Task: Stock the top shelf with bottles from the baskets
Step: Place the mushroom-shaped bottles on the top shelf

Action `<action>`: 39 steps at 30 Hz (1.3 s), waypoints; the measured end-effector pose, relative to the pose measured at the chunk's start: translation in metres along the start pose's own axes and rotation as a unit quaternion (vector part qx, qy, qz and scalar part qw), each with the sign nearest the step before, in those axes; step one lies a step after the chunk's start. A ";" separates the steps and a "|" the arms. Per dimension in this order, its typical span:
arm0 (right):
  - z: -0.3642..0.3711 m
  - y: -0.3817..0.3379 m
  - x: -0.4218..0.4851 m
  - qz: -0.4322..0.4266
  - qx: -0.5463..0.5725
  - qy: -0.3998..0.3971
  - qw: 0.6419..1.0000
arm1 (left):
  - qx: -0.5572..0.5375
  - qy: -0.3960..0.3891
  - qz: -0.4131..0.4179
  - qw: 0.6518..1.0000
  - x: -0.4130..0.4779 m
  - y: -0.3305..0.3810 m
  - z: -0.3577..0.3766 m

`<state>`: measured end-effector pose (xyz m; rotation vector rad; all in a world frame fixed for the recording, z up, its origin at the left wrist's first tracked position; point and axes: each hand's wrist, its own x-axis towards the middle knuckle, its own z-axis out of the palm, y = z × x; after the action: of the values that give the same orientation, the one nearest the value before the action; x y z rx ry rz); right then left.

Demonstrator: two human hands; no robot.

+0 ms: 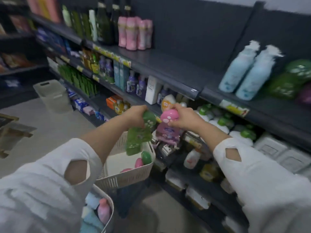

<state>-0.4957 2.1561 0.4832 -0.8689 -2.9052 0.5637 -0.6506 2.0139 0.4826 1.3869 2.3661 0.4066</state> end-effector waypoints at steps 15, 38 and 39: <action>-0.235 0.139 -0.230 0.148 -0.004 0.257 0.955 | -0.070 0.018 0.264 0.962 -0.030 0.340 -0.034; -0.291 0.338 -0.160 0.262 -0.046 0.269 0.926 | 0.020 0.003 0.350 0.936 0.179 0.488 0.009; -0.289 0.343 -0.154 0.273 -0.059 0.259 0.925 | 0.032 -0.002 0.354 0.935 0.188 0.490 0.011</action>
<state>-0.1423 2.4333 0.6367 -1.5798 -2.2246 0.1347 -0.3518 2.4122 0.6485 2.2462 1.8107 0.5063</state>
